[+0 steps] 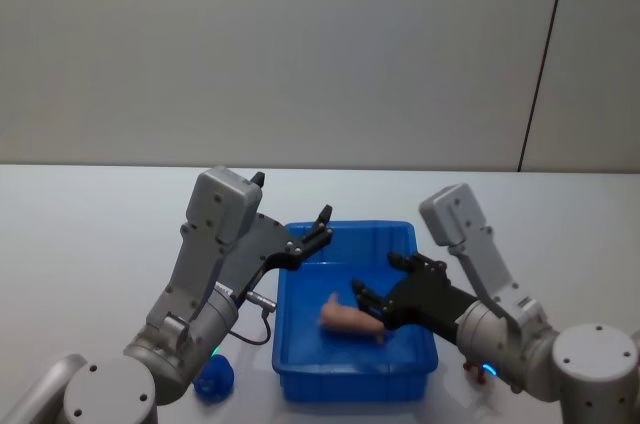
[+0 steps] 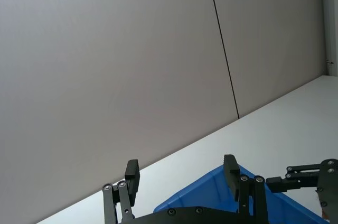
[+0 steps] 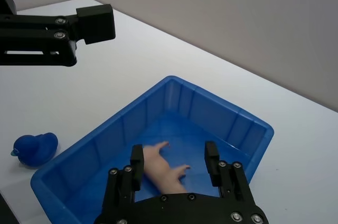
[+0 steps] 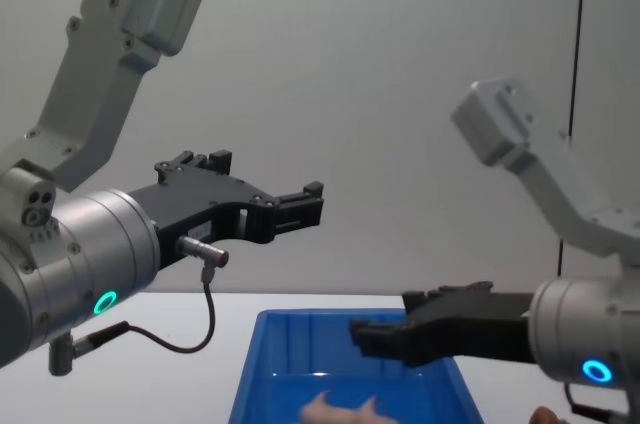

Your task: Pick up the two dolls from the table and place them into the box.

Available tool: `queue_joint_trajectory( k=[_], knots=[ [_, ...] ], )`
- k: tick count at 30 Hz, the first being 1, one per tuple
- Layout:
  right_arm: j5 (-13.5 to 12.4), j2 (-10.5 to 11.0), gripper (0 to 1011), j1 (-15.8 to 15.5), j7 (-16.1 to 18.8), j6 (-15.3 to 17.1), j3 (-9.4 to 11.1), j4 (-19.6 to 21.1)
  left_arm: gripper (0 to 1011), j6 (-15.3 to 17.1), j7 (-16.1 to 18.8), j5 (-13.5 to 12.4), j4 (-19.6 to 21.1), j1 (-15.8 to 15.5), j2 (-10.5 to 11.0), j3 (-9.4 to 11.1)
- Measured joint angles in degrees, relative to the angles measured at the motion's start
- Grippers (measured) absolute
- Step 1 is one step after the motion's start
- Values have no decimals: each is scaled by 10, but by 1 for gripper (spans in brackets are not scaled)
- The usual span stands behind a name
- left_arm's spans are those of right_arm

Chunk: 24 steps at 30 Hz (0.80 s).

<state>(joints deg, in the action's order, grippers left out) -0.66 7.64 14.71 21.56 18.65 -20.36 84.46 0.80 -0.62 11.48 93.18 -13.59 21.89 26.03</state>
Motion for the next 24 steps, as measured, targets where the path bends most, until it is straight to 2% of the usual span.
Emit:
queue_joint_trajectory(
  k=[1,3,8,13,24],
  knots=[
    [3,-3,683,3,0,1,-2,-6,1001,0,0,0,0,0,0,0],
    [5,-6,716,6,0,2,-3,-10,1001,0,0,0,0,0,0,0],
    [6,-9,887,8,-5,2,-5,-15,1001,0,0,0,0,0,0,0],
    [-8,-4,1001,-1,-21,-1,-2,-4,1001,0,0,0,0,0,0,0],
    [-49,27,1001,-50,-64,-5,13,48,1001,0,0,0,0,0,0,0]
  ],
)
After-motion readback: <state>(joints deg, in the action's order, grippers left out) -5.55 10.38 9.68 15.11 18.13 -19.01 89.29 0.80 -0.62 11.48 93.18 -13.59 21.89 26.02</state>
